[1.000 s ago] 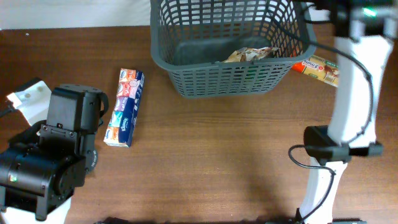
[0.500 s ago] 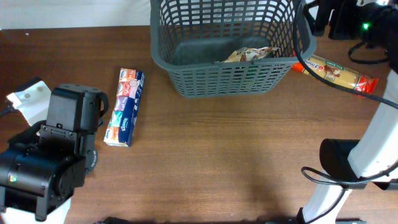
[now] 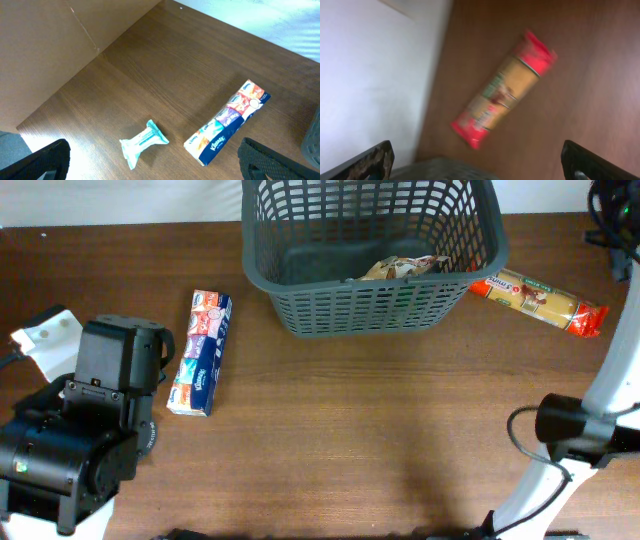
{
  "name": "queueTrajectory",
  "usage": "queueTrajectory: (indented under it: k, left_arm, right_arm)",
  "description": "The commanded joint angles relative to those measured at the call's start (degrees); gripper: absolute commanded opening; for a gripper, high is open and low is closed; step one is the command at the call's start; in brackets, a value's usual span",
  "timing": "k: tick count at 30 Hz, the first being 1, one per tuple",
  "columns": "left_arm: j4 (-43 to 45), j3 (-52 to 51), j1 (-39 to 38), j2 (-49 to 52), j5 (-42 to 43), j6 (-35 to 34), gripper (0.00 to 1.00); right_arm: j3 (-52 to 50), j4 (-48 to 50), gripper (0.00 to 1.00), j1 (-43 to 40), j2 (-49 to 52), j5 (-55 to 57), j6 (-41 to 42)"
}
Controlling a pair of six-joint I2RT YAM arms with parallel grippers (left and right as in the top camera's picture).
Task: Pack container
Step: 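Withdraw the right gripper from the basket toward the spaghetti packet, then lower the right gripper onto the San Remo spaghetti packet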
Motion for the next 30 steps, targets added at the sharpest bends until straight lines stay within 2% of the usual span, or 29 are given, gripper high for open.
queueTrajectory:
  k: [1,9,15,24,30]
  left_arm:
    - [-0.1,0.5,0.2,0.0,-0.2,-0.8,0.99]
    - [-0.1,0.5,0.2,0.0,-0.2,-0.8,0.99]
    - [-0.1,0.5,0.2,0.0,-0.2,-0.8,0.99]
    - [-0.1,0.5,0.2,0.0,-0.2,-0.8,0.99]
    - [0.0,0.5,0.2,0.0,-0.2,-0.7,0.99]
  right_arm:
    - [-8.8,-3.7,0.99,-1.5,1.8,-8.1,4.2]
    - [-16.8,-5.6,0.99,-1.4,1.8,-5.4,2.6]
    - [-16.9,-3.2,0.99,-1.5,1.8,-2.2,7.4]
    - [-16.9,5.0,0.99,-3.0,4.8,-3.2,7.4]
    - [-16.9,5.8,0.99,-4.6,10.5,-6.9,8.9]
